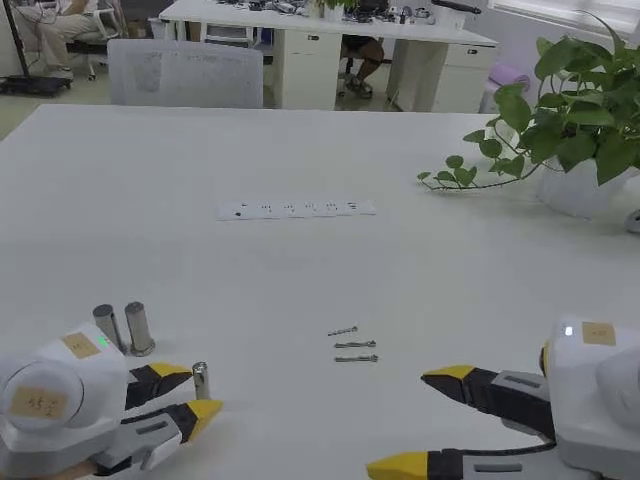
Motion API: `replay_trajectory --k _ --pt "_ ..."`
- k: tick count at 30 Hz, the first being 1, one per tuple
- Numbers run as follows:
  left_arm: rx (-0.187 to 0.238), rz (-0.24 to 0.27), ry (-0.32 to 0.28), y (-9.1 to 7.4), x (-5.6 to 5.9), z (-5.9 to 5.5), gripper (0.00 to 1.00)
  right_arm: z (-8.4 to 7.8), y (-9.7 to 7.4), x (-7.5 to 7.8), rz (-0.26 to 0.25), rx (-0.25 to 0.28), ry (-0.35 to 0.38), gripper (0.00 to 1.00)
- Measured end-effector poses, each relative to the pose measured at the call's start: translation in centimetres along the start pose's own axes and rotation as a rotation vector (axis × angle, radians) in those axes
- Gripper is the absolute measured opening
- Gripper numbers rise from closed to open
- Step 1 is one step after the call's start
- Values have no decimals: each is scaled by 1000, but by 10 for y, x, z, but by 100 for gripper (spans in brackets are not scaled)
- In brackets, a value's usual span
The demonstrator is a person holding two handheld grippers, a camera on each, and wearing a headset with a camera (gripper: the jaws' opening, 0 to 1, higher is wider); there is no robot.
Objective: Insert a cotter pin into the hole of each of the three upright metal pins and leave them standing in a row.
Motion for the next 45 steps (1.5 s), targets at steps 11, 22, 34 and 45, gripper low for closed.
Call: replay_trajectory --k 11,22,34,45 --pt "12 31 -10 -15 5 0 43 0 1 14 -26 -20 -2 63" --pt "57 57 -39 -30 5 8 52 7 7 40 -43 -21 18 48" --pt "74 79 -70 -47 7 8 62 22 23 69 -59 -74 -35 35" --pt "60 97 -70 -55 6 7 65 31 40 84 -17 -173 -155 32"
Point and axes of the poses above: the centre of the closed fingertips' face, and the gripper's own axes: y roughly forward along the fingers, x roughly to its right, z roughly out of its top, the point moved 7 cm from there along -y, roughly backward along the fingers, and after that the axes turned 2 degrees about y, right-handed, at the moved point
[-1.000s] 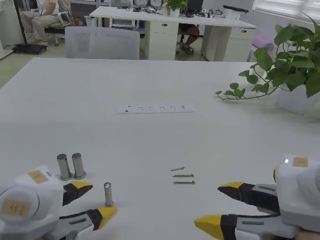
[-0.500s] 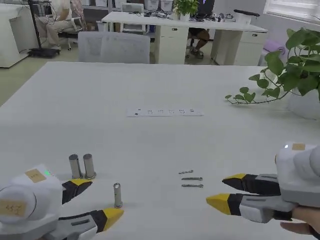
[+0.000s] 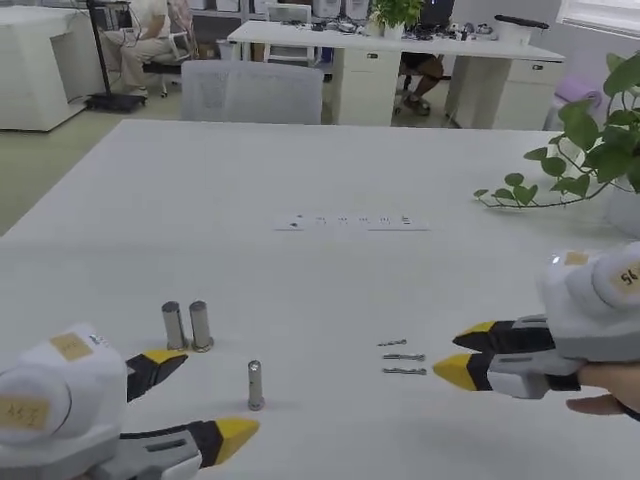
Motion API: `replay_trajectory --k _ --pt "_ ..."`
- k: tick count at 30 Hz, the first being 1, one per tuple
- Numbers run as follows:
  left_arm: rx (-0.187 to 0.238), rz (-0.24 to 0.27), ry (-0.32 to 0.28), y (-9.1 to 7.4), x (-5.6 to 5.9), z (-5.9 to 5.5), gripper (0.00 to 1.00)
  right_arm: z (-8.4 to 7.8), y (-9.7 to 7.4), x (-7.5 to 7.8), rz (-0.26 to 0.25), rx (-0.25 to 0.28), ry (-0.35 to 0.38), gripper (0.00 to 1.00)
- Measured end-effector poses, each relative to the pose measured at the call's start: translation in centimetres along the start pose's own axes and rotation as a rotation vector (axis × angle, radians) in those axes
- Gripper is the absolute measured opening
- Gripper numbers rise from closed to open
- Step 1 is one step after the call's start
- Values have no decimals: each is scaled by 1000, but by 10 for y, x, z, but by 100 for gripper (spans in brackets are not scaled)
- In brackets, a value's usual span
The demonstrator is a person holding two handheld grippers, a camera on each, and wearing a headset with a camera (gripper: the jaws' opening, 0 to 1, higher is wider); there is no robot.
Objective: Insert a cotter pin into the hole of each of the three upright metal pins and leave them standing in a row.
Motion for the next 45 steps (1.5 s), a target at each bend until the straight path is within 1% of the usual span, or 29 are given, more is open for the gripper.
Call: replay_trajectory --k 2,5,9,13,17,22,24,26,29,32,38,40,45 --pt "-2 1 -8 -2 1 1 66 3 3 4 5 -16 -23 32" --pt "-4 4 -5 -4 2 1 66 7 7 8 16 -27 -44 31" --pt "-12 7 -7 -5 2 0 66 12 15 16 27 -64 -90 31" --pt "-14 9 -7 -8 3 1 65 17 22 23 32 -78 -101 30" --pt "-26 10 -14 -9 2 -2 64 20 32 27 50 -103 -129 29" --pt "-23 15 -21 -10 2 -1 64 19 43 35 63 -139 -155 26" --pt "-19 16 -24 -11 2 -1 63 18 47 38 65 -162 -170 25" --pt "-20 17 -28 -11 2 -1 63 16 52 40 74 -176 -166 25" --pt "-26 23 -34 -12 2 -3 63 13 59 43 83 -187 -182 24" --pt "-31 24 -38 -13 2 -4 62 12 64 47 83 -195 -177 23" --pt "-40 32 -45 -15 1 -6 59 11 74 53 98 -218 -189 21" --pt "-36 38 -58 -15 1 -6 58 9 78 54 105 -220 -190 20" --pt "-30 48 -74 -16 2 -7 58 5 84 55 121 -241 -202 18"
Point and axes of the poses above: the centre of the closed fingertips' face, and the gripper's own axes: y roughly forward along the fingers, x roughly to its right, z roughly out of its top, the point moved 7 cm from there along -y, roughly backward along the fingers, and after that the axes turned 2 degrees about y, right-handed, at the moved point
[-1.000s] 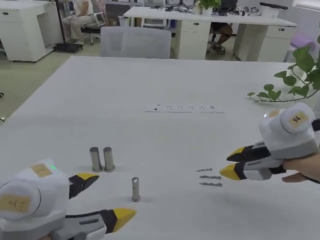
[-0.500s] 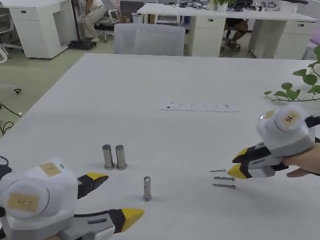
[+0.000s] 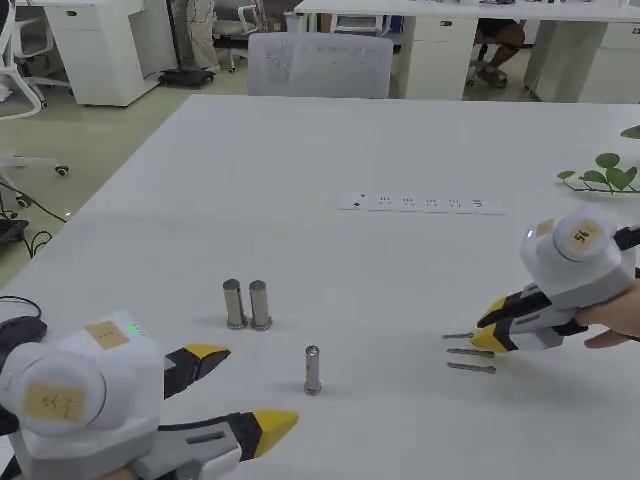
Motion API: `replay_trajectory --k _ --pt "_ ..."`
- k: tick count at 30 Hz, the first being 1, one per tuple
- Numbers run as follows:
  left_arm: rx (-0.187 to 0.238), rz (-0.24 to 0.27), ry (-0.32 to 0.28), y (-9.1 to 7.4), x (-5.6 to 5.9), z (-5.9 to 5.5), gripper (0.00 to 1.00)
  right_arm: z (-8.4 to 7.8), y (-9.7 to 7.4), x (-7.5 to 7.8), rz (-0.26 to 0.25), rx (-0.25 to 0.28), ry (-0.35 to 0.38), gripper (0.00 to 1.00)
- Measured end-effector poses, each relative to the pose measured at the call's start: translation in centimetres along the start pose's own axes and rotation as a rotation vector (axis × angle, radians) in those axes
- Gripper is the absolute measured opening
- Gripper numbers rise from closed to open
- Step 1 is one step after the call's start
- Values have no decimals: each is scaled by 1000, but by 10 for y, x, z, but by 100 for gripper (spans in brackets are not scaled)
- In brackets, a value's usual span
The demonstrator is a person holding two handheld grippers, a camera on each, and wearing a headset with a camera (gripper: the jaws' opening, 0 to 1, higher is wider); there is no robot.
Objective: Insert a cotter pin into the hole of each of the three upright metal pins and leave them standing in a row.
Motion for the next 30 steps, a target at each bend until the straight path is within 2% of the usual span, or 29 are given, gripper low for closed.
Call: replay_trajectory --k 9,14,17,23,27,30 --pt "-3 2 8 0 1 1 58 5 5 3 37 -15 -28 17" --pt "-7 8 21 -1 0 1 58 5 10 0 69 -74 -75 15" --pt "-8 11 23 -1 0 1 58 9 11 0 68 -76 -86 14" --pt "-8 16 25 -2 -1 1 57 12 12 -1 91 -123 -127 11" --pt "-14 13 29 -2 -1 1 57 13 11 0 78 -165 -170 7" --pt "-13 12 30 -3 -1 1 57 13 12 0 78 -173 -172 7"
Point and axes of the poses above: the centre of the closed fingertips' face, and the gripper's own axes: y roughly forward along the fingers, x roughly to its right, z roughly out of its top, the point moved 7 cm from there along -y, roughly backward along the fingers, and after that the axes turned 2 degrees about y, right-handed, at the moved point
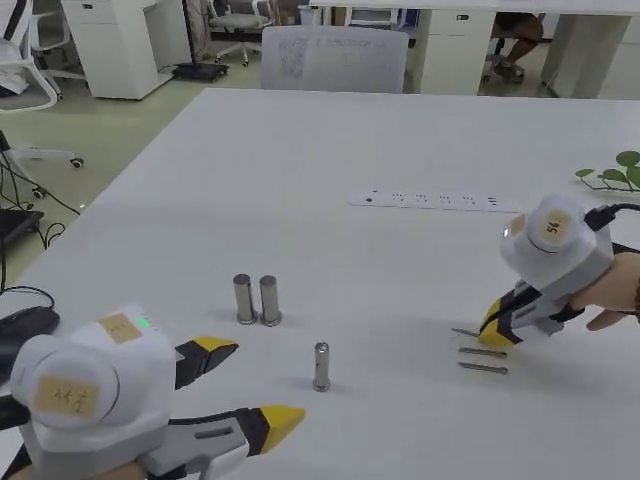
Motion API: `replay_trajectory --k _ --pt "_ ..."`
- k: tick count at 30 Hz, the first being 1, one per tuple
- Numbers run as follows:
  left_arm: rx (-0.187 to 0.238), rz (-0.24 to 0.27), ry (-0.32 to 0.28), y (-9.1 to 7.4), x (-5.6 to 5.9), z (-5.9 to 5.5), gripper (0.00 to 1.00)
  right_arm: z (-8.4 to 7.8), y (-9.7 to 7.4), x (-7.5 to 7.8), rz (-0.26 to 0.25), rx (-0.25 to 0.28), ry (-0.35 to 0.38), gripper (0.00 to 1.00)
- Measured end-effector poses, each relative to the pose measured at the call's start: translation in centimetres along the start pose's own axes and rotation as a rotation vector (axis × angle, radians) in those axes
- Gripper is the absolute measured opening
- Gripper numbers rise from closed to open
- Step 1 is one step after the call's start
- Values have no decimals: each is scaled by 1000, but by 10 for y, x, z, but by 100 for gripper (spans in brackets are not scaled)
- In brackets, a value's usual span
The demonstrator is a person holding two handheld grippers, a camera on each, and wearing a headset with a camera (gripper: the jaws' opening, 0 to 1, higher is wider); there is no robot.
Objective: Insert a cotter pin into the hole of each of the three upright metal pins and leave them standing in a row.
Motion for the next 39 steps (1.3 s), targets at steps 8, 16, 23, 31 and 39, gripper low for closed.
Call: replay_trajectory --k 8,16,23,31,39 --pt "1 0 -3 -2 -3 0 57 2 -2 -2 5 -24 -52 4" --pt "3 -3 -2 -3 -4 0 57 1 -5 -2 -23 -54 -104 3" --pt "7 -10 1 -4 -2 3 57 7 -18 -3 -56 -39 -148 2" --pt "30 -28 -19 -6 4 10 53 17 -33 -12 -84 -11 -202 2" --pt "50 -65 -50 -6 14 17 50 31 -47 -33 -100 29 -246 2"
Point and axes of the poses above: the centre of the closed fingertips' face, and the gripper's own axes: y roughly forward along the fingers, x roughly to its right, z roughly out of its top, the point moved 7 cm from there along -y, roughly backward along the fingers, and after that the axes turned 2 degrees about y, right-handed, at the moved point
